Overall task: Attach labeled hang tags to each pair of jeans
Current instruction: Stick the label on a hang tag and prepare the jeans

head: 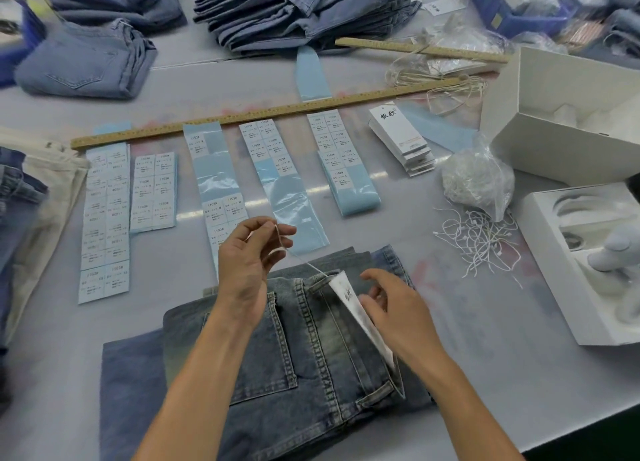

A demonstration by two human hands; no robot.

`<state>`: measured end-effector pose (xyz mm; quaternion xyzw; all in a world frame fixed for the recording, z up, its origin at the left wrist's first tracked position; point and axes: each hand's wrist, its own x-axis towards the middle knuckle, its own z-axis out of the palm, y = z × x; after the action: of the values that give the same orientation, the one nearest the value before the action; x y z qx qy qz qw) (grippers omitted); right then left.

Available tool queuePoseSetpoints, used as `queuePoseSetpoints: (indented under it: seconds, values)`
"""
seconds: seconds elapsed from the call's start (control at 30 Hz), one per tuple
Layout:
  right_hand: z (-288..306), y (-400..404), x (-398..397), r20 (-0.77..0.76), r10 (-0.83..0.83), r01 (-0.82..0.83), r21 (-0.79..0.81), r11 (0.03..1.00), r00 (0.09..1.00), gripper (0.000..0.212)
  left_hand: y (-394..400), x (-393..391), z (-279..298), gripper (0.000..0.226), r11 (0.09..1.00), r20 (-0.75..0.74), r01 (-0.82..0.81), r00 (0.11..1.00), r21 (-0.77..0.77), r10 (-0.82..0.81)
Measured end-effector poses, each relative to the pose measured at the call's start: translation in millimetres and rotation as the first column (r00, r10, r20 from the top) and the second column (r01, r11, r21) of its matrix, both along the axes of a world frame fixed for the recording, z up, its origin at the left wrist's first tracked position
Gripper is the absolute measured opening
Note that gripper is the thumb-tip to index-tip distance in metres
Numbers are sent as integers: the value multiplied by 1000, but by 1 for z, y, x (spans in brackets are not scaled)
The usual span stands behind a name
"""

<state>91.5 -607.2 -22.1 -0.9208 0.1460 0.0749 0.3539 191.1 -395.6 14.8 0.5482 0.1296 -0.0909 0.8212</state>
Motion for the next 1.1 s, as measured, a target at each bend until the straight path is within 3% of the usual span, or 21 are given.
queuePoseSetpoints:
  seconds: [0.1,0.23,0.37,0.5,0.63,0.8,0.87,1.0,1.1]
  values:
    - [-2,-5,3,149,-156,136,137,981,976,25,-4,8,5,15,997,57,38,997,68,-42]
    - [3,2,4,299,-83,44,135,990,951,21,-12,14,8,15,990,85,87,992,110,-97]
    - [-9,25,2,255,-12,-40,198,979,967,19,-17,9,1,9,980,96,117,986,160,-134]
    - [-27,39,4,279,-87,34,188,981,956,15,-18,-1,-4,7,960,123,182,970,213,-211]
    - [-34,43,7,253,-244,182,248,952,936,24,-19,-11,-8,11,937,154,230,949,261,-276]
    - [-35,40,13,202,-245,189,263,946,948,10,-21,-18,-13,23,885,144,308,916,349,-375]
    - [-31,39,14,175,-280,204,358,911,944,10,-21,-20,-17,27,830,130,332,894,449,-428]
    - [-18,39,10,88,-388,248,634,733,918,13,-23,-27,-26,27,692,118,342,843,635,-525]
    - [-11,39,5,85,-404,244,679,692,911,15,-26,-31,-29,30,657,125,353,815,666,-565]
